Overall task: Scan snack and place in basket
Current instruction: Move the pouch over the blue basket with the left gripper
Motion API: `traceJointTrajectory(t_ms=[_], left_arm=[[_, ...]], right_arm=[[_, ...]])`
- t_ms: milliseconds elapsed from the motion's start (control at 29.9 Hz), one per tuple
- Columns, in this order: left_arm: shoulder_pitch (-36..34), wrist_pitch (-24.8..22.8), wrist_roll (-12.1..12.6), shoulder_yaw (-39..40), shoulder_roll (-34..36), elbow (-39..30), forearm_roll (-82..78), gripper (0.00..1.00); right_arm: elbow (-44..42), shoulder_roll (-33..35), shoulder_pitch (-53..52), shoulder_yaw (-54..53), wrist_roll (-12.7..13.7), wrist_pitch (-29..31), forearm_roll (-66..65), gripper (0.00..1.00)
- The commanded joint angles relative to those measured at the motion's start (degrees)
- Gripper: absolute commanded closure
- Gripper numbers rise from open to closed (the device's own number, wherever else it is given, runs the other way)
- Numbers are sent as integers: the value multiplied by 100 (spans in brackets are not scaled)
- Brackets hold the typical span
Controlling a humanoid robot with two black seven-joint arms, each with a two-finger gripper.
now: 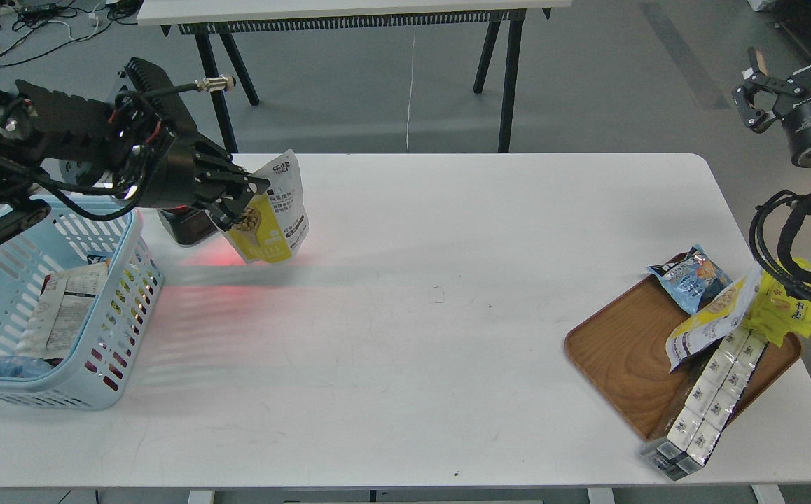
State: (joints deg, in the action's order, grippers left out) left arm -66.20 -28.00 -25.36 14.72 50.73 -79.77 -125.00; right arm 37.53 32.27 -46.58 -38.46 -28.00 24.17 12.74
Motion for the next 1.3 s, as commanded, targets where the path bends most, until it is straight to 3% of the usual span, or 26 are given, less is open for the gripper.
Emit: traceJointTrajectory(t_ms=[0, 167, 702, 970, 1271], left_arm=[[-6, 0, -83, 154, 235, -258, 0, 100], [-7, 0, -264, 523, 657, -478, 0, 100], [11, 0, -264, 778, 2739, -478, 740, 100], [38, 0, -264, 419, 3241, -276, 767, 100], [64, 0, -264, -74, 3250, -215, 811, 100]], right_arm=[[0, -1, -9, 5, 0, 0, 0, 1], [-9, -1, -26, 5, 0, 0, 0, 1], [-17, -10, 0, -30, 0, 9, 0, 1], [-17, -150, -9, -39, 0, -9, 0, 1], [-17, -291, -70, -39, 0, -70, 0, 1]])
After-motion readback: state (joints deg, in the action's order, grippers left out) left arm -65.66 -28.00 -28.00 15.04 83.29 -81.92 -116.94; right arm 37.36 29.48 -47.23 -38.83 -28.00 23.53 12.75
